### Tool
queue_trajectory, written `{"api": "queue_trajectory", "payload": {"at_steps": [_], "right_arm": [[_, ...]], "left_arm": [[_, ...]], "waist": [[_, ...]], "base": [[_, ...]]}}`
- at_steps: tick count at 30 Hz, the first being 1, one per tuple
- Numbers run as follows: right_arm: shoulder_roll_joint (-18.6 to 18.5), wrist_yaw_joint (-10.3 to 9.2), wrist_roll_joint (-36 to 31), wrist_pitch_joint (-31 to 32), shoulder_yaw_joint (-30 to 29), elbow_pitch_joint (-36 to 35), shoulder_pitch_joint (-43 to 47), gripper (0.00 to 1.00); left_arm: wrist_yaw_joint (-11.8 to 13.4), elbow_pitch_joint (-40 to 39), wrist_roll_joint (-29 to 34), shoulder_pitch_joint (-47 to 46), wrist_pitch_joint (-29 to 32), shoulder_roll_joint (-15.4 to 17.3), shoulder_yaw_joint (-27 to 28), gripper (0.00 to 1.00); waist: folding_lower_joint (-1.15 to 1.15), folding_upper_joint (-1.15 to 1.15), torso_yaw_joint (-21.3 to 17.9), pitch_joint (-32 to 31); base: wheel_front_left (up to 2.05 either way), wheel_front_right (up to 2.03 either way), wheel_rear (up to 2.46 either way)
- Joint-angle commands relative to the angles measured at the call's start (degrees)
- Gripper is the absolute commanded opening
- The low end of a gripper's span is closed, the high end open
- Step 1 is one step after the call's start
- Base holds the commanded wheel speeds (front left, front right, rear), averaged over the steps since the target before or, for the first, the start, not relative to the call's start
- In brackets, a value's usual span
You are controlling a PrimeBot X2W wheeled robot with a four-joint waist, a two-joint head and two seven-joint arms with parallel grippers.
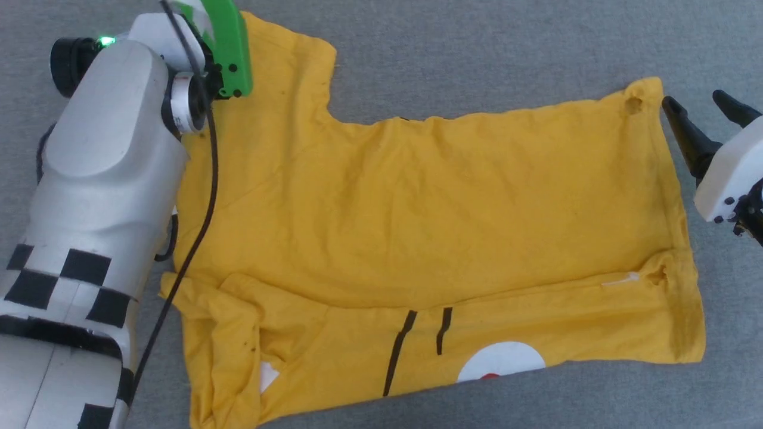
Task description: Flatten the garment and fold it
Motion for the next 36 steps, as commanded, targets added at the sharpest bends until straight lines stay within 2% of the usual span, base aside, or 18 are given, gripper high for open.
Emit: {"api": "queue_trajectory", "payload": {"at_steps": [1,6,7,8,16,17,19,25,32,33,34,36], "right_arm": [[-0.5,-0.09,0.5,-0.5,0.0,-0.3,-0.4,1.00],[-1.1,-0.09,0.6,-0.8,-0.1,-0.3,0.2,1.00],[-1.1,-0.09,0.7,-0.9,-0.1,-0.3,0.2,1.00],[-1.2,-0.09,0.7,-0.9,-0.2,-0.4,0.2,1.00],[-3.3,-0.09,0.7,1.4,-0.2,-2.0,-1.3,1.00],[-3.8,-0.09,1.0,2.6,0.4,-2.2,-1.9,1.00],[-6.5,-0.09,1.4,8.9,3.3,-2.2,-3.7,1.00],[-10.5,-0.09,0.7,18.9,8.2,-0.7,-6.4,1.00],[-13.2,-0.09,0.9,27.6,11.7,1.9,-6.6,1.00],[-13.3,-0.09,1.0,28.4,11.5,2.1,-6.5,0.28],[-13.3,-0.09,1.1,28.4,11.0,2.1,-6.5,0.00],[-12.9,-0.09,0.9,27.7,9.6,2.0,-6.5,0.00]], "left_arm": [[0.9,1.3,1.2,-1.2,2.2,0.3,-0.9,1.00],[3.3,3.9,1.3,-0.5,9.3,0.0,-2.3,1.00],[3.2,3.9,0.8,0.0,10.2,-0.1,-2.3,0.27],[3.1,3.7,0.0,0.5,10.7,-0.3,-1.8,0.00],[0.3,-3.7,-6.3,2.3,4.0,-1.6,3.9,0.00],[-0.3,-5.1,-6.8,2.6,3.3,-1.6,4.2,0.00],[-1.5,-10.2,-8.6,4.3,1.5,-1.8,5.5,0.00],[-1.3,-17.0,-9.9,6.7,0.9,-2.0,6.1,0.00],[-1.0,-22.0,-10.3,8.6,0.5,-2.0,6.0,0.00],[-1.3,-22.6,-10.7,8.8,0.1,-2.1,6.3,0.00],[-1.6,-23.1,-11.2,9.0,-0.3,-2.3,6.6,0.00],[-2.2,-23.7,-11.4,9.5,-1.0,-2.3,6.6,0.00]], "waist": [[-0.01,0.00,-2.3,2.3],[-0.01,0.00,-2.5,2.5],[-0.01,0.00,-2.4,2.4],[-0.01,0.00,-2.3,2.2],[-0.01,0.00,0.8,-0.6],[-0.01,0.00,1.3,-0.9],[-0.01,0.00,3.4,-1.3],[-0.01,0.00,6.1,-0.1],[-0.01,0.00,8.0,1.2],[-0.01,0.00,8.1,1.1],[-0.01,0.00,8.2,1.0],[-0.01,0.00,8.3,0.4]], "base": [[0.00,0.00,0.00],[0.00,0.00,0.00],[0.00,0.00,0.00],[0.00,0.00,0.00],[0.00,0.00,0.00],[0.00,0.00,0.00],[0.00,0.00,0.00],[0.00,0.00,0.00],[0.00,0.00,0.00],[0.00,0.00,0.00],[0.00,0.00,0.00],[0.00,0.00,0.00]]}}
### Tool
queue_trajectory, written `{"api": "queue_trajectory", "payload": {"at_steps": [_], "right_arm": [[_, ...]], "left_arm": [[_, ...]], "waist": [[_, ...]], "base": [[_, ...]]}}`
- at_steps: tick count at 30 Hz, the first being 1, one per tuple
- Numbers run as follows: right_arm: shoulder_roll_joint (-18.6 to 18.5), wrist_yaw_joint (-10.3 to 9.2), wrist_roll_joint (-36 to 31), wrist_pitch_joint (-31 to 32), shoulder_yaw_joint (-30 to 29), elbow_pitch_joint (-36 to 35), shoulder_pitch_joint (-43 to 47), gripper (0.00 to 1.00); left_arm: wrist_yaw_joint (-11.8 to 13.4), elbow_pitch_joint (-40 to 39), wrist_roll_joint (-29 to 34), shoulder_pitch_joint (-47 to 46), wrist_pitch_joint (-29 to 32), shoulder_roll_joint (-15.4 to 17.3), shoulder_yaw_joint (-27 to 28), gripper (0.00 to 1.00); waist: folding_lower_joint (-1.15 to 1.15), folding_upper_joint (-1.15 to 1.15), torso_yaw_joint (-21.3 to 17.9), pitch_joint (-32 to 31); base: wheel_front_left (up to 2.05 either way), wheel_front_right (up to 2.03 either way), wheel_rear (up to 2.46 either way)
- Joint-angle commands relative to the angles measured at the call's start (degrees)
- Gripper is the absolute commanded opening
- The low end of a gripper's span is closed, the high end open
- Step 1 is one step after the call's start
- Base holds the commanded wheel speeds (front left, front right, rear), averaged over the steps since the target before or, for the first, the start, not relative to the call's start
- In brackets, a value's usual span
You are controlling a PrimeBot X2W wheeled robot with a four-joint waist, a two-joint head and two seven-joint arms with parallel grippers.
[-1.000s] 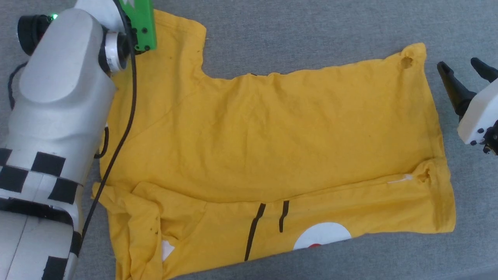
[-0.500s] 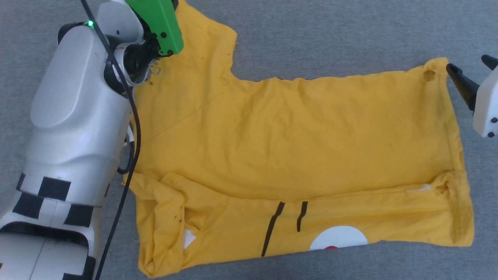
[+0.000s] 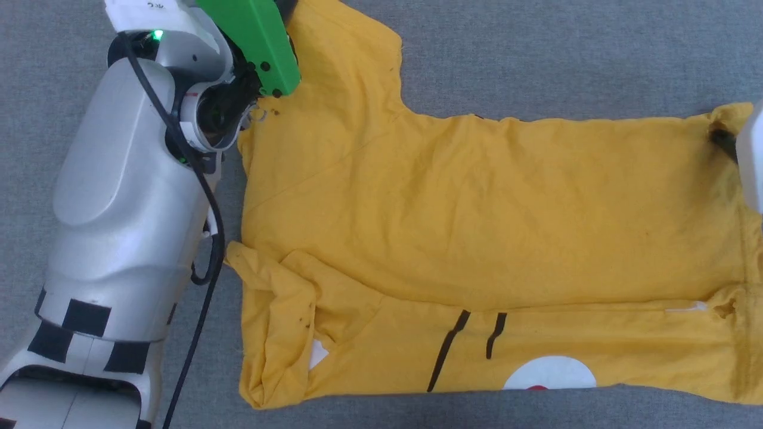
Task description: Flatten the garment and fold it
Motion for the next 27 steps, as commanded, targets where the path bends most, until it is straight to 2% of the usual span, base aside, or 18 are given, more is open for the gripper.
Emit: {"api": "queue_trajectory", "payload": {"at_steps": [1,7,10,13,18,23,27], "right_arm": [[0.5,-0.10,-0.2,-0.7,-0.6,1.0,0.6,0.00],[2.9,-0.10,-1.5,-6.7,-4.6,0.7,2.8,0.00],[4.1,-0.10,-2.0,-9.1,-5.8,1.0,5.1,0.00],[5.4,-0.10,-2.9,-11.8,-7.0,1.6,7.6,0.00],[6.9,-0.10,-3.5,-14.9,-8.2,2.9,13.1,0.00],[8.8,-0.10,-3.9,-16.9,-9.4,4.1,17.9,0.00],[10.3,-0.10,-4.0,-18.0,-10.4,5.1,21.4,0.00]], "left_arm": [[-0.6,-0.8,-0.8,1.1,-1.2,-0.3,0.6,0.00],[-2.3,-6.4,-3.4,5.5,-4.0,0.2,2.7,0.00],[-2.0,-11.3,-4.6,10.6,-4.6,1.5,3.9,0.00],[-0.4,-17.7,-5.9,17.9,-5.1,3.0,5.8,0.00],[3.7,-27.2,-7.8,32.0,-4.7,5.1,8.3,0.00],[6.4,-32.7,-10.4,45.1,-5.4,4.9,10.1,0.00],[7.8,-35.2,-12.6,54.2,-6.9,3.5,11.3,0.00]], "waist": [[0.00,0.00,0.0,-0.9],[0.00,0.00,-0.3,-5.5],[0.00,0.00,-0.9,-8.6],[0.00,0.00,-1.3,-11.9],[0.00,0.00,-1.1,-16.6],[0.00,0.00,-0.9,-19.2],[0.00,0.00,-0.7,-20.7]], "base": [[0.00,0.00,0.00],[0.00,0.00,0.00],[0.00,0.00,0.00],[0.00,0.00,0.00],[0.00,0.00,0.00],[0.00,0.00,0.00],[0.00,0.00,0.00]]}}
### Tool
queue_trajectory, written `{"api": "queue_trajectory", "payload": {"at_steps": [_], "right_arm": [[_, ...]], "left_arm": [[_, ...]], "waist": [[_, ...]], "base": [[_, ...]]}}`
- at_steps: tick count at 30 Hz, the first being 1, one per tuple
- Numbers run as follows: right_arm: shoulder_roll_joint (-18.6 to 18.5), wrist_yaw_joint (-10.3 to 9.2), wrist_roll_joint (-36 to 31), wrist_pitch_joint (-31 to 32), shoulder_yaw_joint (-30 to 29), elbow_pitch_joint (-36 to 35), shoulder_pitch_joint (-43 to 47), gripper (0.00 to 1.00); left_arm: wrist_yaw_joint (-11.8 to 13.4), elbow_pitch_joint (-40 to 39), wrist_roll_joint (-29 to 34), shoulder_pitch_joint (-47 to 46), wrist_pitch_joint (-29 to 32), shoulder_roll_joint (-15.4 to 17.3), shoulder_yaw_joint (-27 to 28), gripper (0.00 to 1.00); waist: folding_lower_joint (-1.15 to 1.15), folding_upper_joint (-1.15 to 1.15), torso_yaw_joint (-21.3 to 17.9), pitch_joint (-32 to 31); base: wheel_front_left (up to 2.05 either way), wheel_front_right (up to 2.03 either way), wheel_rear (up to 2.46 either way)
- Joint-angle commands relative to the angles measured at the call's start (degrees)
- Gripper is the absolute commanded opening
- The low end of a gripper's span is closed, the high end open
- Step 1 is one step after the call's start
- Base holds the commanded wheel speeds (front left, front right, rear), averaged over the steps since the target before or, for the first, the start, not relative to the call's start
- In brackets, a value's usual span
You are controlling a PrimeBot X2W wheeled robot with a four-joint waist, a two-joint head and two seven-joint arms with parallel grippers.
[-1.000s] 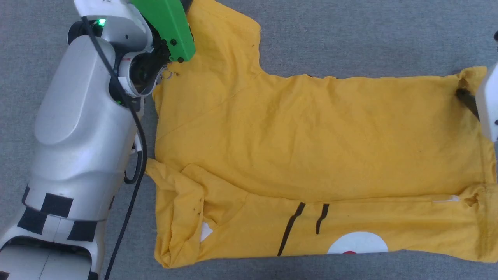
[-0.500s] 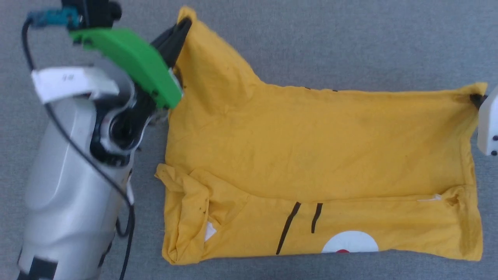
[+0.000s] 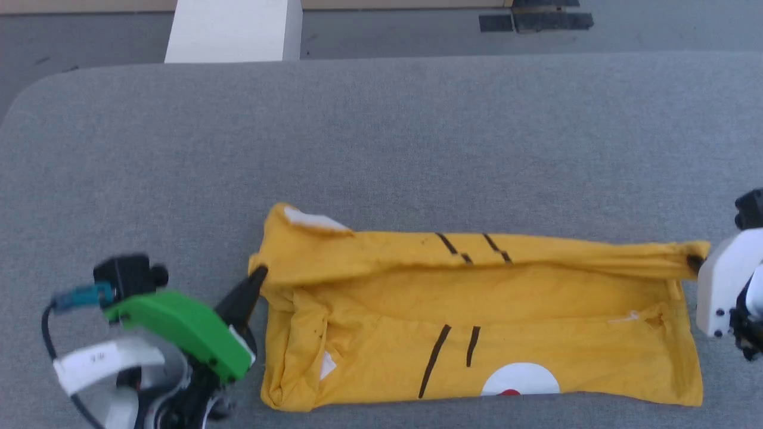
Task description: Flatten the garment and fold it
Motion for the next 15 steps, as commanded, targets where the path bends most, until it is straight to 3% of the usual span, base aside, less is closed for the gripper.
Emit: {"api": "queue_trajectory", "payload": {"at_steps": [1,7,15], "right_arm": [[0.6,-0.10,-0.3,-0.7,-0.6,0.4,1.6,0.00],[2.5,-0.10,-0.2,-1.6,-3.5,0.3,7.2,0.00],[5.2,-0.10,-1.2,-1.8,-3.9,0.5,13.0,0.00]], "left_arm": [[0.6,-0.7,-1.0,3.2,-1.0,-0.6,0.7,0.00],[1.3,0.1,-3.2,11.5,-2.2,-2.2,1.4,0.00],[2.3,7.1,-3.6,14.4,-2.5,-2.7,1.5,0.00]], "waist": [[0.01,0.00,0.3,-2.1],[0.01,0.00,0.8,-3.7],[0.01,0.00,0.5,-4.8]], "base": [[0.00,0.00,0.00],[0.00,0.00,0.00],[0.00,0.00,0.00]]}}
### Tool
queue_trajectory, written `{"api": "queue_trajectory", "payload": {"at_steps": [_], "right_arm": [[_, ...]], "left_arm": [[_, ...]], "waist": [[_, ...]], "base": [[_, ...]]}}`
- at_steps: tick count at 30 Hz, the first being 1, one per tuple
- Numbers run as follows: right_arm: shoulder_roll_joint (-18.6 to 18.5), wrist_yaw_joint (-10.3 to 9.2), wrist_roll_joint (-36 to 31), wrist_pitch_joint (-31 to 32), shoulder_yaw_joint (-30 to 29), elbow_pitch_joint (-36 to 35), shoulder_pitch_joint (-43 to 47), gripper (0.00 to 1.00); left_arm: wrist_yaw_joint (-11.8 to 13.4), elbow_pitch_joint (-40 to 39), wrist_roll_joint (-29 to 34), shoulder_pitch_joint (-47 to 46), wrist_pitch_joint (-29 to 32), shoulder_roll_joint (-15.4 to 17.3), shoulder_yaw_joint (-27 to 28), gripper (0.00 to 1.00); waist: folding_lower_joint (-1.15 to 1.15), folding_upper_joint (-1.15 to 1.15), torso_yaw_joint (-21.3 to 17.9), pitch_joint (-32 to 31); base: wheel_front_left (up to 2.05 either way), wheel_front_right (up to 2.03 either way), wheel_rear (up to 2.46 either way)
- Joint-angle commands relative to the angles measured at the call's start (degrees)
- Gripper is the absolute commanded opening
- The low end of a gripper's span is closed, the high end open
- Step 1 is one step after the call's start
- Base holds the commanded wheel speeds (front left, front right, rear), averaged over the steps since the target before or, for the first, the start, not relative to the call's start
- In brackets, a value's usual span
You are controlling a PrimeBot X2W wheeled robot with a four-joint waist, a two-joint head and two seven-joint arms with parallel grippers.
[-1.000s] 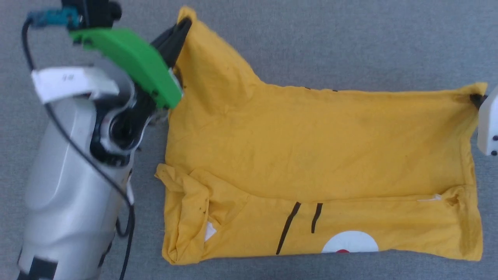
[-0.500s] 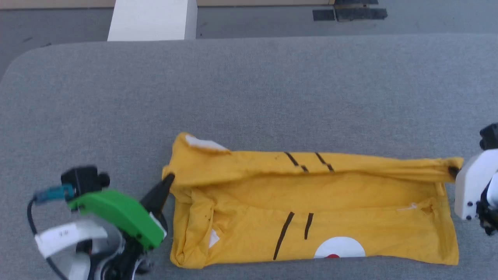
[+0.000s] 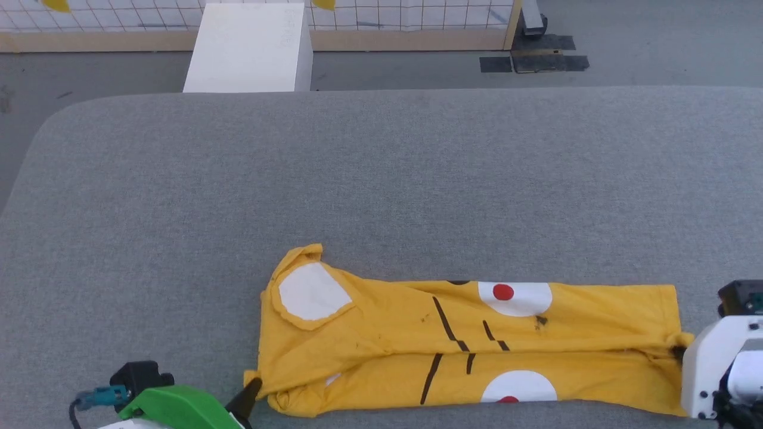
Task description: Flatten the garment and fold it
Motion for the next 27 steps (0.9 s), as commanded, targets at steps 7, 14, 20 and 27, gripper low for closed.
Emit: {"api": "queue_trajectory", "payload": {"at_steps": [7,14,20,27], "right_arm": [[1.9,-0.10,-0.6,-1.6,1.4,0.7,1.2,1.00],[0.9,-0.10,4.8,2.4,-3.0,-8.3,2.8,1.00],[-2.0,-0.10,8.6,8.9,-8.1,-14.1,3.0,1.00],[-5.5,-0.10,10.1,7.9,-5.1,-10.9,0.7,1.00]], "left_arm": [[-0.8,7.7,0.5,-2.9,-0.7,-0.4,-0.7,1.00],[-1.0,4.1,2.3,-7.1,-2.0,1.0,0.2,1.00],[-2.5,0.9,7.5,-12.7,-8.1,3.7,2.7,1.00],[-9.1,4.0,20.2,-18.7,-28.2,5.3,2.6,1.00]], "waist": [[0.01,0.00,-0.8,-0.9],[0.01,0.00,-0.9,-1.8],[0.01,0.00,-0.6,-1.4],[0.01,0.00,-0.3,0.4]], "base": [[0.00,0.00,0.00],[0.00,0.00,0.00],[0.00,0.00,0.00],[0.00,0.00,0.00]]}}
